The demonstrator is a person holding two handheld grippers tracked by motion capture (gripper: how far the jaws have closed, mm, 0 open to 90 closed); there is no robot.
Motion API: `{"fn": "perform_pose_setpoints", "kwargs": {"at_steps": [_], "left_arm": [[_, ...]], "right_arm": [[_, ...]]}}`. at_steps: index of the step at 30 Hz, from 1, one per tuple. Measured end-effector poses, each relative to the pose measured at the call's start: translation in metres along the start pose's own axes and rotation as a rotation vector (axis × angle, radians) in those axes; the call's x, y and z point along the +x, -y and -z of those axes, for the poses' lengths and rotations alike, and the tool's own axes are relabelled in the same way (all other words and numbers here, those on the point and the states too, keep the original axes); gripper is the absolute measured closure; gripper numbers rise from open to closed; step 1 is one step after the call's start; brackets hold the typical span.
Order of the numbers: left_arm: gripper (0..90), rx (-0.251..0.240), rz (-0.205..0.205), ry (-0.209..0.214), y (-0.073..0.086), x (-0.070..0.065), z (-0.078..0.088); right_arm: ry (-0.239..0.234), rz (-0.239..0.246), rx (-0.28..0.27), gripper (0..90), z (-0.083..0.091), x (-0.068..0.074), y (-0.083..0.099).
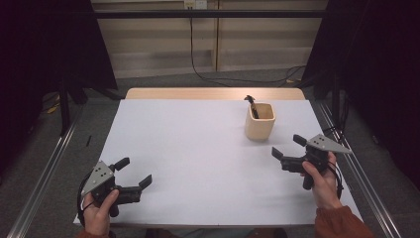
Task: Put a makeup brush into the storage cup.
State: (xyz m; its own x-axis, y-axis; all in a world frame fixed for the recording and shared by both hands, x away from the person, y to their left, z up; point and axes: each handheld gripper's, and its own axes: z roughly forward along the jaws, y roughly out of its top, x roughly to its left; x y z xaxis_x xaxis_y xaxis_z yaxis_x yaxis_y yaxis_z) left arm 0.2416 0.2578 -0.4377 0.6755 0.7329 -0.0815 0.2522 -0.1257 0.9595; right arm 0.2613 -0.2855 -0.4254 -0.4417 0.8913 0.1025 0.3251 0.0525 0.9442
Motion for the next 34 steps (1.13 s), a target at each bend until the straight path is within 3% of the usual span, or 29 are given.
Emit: {"fn": "perform_pose_setpoints", "kwargs": {"at_steps": [11,18,22,34], "left_arm": [[1.6,0.004,0.009,-0.015,0.001,0.0,0.003],[1.6,0.0,0.011,-0.02,0.002,0.0,0.007],[1.6,-0.01,0.0,-0.013,0.001,0.001,0.008],[1.6,-0.011,0.006,-0.022,0.001,0.003,0.009]], "right_arm": [[0.008,0.015,0.027,3.7,0.02,0.011,0.015],[0.05,-0.005,0.017,3.9,0.039,0.007,0.028],[0.076,0.018,0.004,4.0,0.046,0.008,0.032],[0.067,0.011,-0.004,3.8,0.045,0.009,0.034]]}}
